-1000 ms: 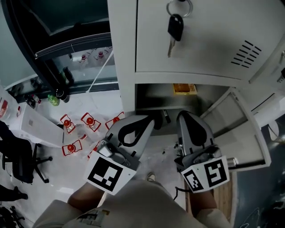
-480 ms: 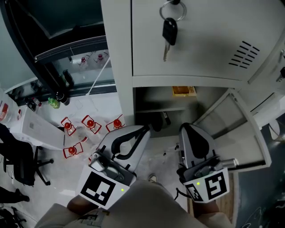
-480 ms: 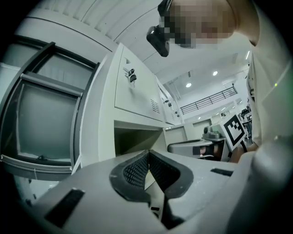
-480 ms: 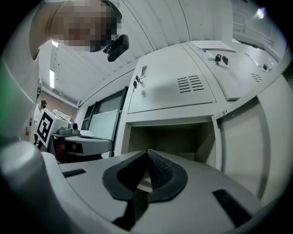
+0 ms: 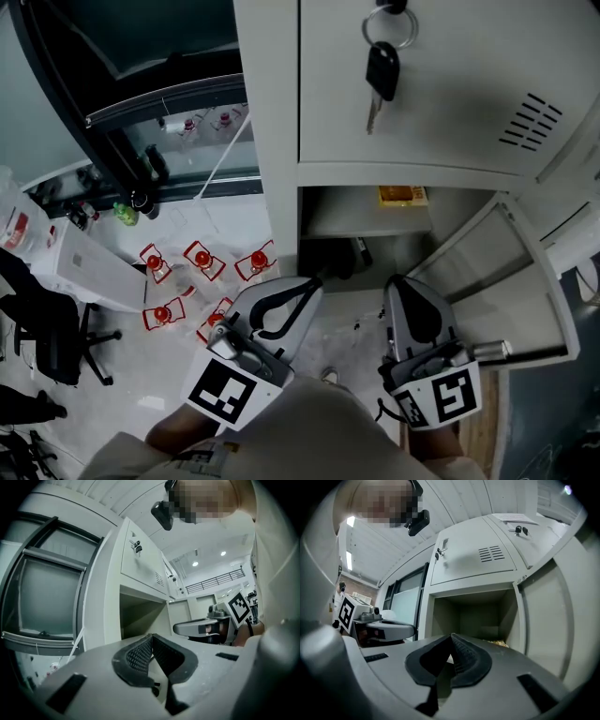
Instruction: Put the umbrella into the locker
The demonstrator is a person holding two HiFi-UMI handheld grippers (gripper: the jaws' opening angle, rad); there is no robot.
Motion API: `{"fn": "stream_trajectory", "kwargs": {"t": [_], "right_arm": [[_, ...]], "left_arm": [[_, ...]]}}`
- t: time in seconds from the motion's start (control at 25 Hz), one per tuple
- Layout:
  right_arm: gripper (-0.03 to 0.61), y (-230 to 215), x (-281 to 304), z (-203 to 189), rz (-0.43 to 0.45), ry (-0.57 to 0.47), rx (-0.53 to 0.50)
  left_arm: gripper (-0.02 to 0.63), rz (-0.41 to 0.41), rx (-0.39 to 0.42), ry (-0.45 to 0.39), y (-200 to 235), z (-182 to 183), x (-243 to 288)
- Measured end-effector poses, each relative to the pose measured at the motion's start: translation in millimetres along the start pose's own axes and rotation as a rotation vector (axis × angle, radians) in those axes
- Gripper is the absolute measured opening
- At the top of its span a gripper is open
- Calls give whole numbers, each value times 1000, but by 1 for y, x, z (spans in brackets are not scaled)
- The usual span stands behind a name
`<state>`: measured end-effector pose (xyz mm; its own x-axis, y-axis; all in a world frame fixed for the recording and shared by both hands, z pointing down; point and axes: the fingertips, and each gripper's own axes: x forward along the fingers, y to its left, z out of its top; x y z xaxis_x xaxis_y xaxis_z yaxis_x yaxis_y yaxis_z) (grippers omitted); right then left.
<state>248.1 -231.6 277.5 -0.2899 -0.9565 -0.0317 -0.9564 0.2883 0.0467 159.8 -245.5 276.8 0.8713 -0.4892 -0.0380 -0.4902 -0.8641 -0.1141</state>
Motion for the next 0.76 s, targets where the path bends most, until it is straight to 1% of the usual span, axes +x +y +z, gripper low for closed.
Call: {"fn": "stream_trajectory", "kwargs": {"t": [0.24,0.76], "right_arm": [[8,5,5,-1,12,2,3],[8,6,6,4,9,-10,26]], "left_arm": [[8,9,-2,12,2,-6,2],[9,-7,3,17,2,-5,2]]}}
